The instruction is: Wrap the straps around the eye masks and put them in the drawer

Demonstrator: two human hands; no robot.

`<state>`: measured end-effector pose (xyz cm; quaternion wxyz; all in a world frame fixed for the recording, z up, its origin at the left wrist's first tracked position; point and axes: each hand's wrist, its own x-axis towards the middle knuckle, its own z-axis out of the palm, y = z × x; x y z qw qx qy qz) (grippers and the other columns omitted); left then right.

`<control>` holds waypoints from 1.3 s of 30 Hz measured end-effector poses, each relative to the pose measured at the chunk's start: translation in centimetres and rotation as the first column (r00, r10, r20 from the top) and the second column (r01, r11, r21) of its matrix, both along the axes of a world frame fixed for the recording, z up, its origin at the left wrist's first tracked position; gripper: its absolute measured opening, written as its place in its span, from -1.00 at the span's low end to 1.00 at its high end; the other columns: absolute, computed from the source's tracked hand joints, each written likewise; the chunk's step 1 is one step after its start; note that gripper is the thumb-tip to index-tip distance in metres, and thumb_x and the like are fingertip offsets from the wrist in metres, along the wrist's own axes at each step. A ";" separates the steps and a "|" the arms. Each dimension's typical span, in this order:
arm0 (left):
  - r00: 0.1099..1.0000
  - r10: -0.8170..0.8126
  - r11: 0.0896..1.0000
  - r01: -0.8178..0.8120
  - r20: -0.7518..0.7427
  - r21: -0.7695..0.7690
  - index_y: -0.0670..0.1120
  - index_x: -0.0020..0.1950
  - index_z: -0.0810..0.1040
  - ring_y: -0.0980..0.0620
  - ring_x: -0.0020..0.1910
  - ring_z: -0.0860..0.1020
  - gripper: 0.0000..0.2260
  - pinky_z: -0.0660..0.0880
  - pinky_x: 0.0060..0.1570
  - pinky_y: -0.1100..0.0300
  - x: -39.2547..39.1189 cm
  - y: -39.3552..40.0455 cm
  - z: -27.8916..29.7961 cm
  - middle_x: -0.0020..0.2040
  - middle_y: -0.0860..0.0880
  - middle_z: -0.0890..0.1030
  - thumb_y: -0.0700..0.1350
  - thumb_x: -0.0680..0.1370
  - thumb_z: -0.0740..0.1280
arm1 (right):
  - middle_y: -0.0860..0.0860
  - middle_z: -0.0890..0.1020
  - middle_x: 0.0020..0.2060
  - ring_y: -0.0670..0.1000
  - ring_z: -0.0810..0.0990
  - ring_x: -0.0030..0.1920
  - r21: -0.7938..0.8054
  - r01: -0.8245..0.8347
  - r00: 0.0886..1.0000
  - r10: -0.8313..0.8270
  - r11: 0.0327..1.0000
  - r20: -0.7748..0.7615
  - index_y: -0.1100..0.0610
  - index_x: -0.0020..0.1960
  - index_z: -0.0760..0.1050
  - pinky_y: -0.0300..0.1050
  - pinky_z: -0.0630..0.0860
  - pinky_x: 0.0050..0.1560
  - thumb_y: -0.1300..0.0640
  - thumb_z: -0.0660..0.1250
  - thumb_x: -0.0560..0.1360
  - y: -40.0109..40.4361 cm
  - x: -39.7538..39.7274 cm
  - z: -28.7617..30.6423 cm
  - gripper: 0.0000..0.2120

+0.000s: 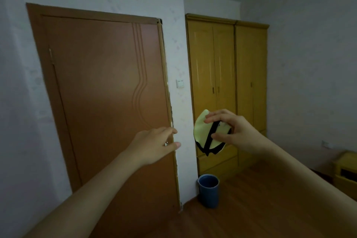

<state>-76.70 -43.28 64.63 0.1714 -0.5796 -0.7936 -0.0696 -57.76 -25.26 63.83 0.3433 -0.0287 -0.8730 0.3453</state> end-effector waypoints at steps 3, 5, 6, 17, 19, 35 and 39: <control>0.998 -0.061 0.998 0.062 -0.010 0.019 0.14 0.37 0.34 0.12 0.16 0.52 -0.55 0.44 -0.01 0.14 -5.8 5.5 -0.1 0.31 0.14 0.49 0.30 0.55 0.07 | -0.15 0.45 0.23 -0.07 0.44 0.26 -0.032 0.089 0.996 -0.088 0.996 0.024 0.05 0.17 0.55 -0.12 0.61 0.07 0.28 0.38 0.44 4.2 -3.5 -1.4 -0.68; 0.993 -0.118 0.992 0.118 0.011 0.035 0.13 0.36 0.36 0.13 0.10 0.54 -0.55 0.45 -0.03 0.15 -8.4 9.7 -0.2 0.31 0.15 0.49 0.29 0.56 0.07 | -0.18 0.45 0.22 -0.09 0.45 0.25 -0.046 0.155 0.987 -0.153 0.987 0.046 0.05 0.16 0.56 -0.14 0.61 0.06 0.27 0.38 0.45 7.2 -4.7 -2.4 -0.69; 0.988 -0.155 0.988 0.155 0.017 0.025 0.12 0.37 0.35 0.14 0.05 0.54 -0.55 0.47 -0.02 0.14 -9.3 12.0 -0.2 0.30 0.14 0.49 0.28 0.56 0.08 | -0.18 0.44 0.22 -0.10 0.45 0.25 -0.051 0.194 0.980 -0.191 0.980 0.060 0.04 0.16 0.56 -0.15 0.61 0.06 0.26 0.38 0.45 8.8 -5.0 -2.9 -0.70; 0.826 -0.564 0.824 0.562 -0.006 -0.065 0.12 0.42 0.28 0.07 0.29 0.44 -0.53 0.41 0.14 0.07 -5.9 42.3 -3.4 0.38 0.14 0.40 0.28 0.57 0.06 | -0.23 0.46 0.20 -0.22 0.45 0.23 0.058 0.643 0.751 -0.643 0.764 0.149 -0.08 0.09 0.59 -0.36 0.51 0.04 0.19 0.41 0.45 27.0 3.4 -5.3 -0.73; 0.796 -0.603 0.798 0.600 -0.049 -0.064 0.13 0.42 0.28 0.09 0.30 0.44 -0.52 0.41 0.08 0.10 -4.6 48.1 -4.3 0.38 0.15 0.41 0.30 0.56 0.05 | -0.20 0.46 0.20 -0.21 0.44 0.22 0.079 0.684 0.712 -0.687 0.725 0.147 -0.04 0.10 0.60 -0.35 0.53 0.04 0.21 0.41 0.46 31.2 4.7 -5.4 -0.74; 0.669 -0.741 0.672 0.735 -0.060 -0.097 0.10 0.41 0.28 -0.02 0.25 0.49 -0.51 0.46 0.09 0.03 3.5 89.1 -8.4 0.35 0.07 0.48 0.30 0.56 0.07 | -0.05 0.48 0.21 -0.15 0.46 0.18 0.029 0.797 0.585 -0.782 0.604 0.215 0.03 0.10 0.59 -0.31 0.54 0.08 0.26 0.38 0.46 66.7 9.0 -7.8 -0.75; 0.630 -0.776 0.624 0.766 -0.014 -0.153 0.09 0.40 0.30 -0.03 0.28 0.47 -0.52 0.41 0.06 0.02 7.0 99.3 -10.5 0.36 0.07 0.46 0.28 0.56 0.10 | -0.05 0.49 0.20 -0.19 0.47 0.15 0.008 0.830 0.537 -0.804 0.557 0.254 0.07 0.10 0.59 -0.36 0.52 0.06 0.28 0.38 0.46 75.5 11.7 -9.1 -0.76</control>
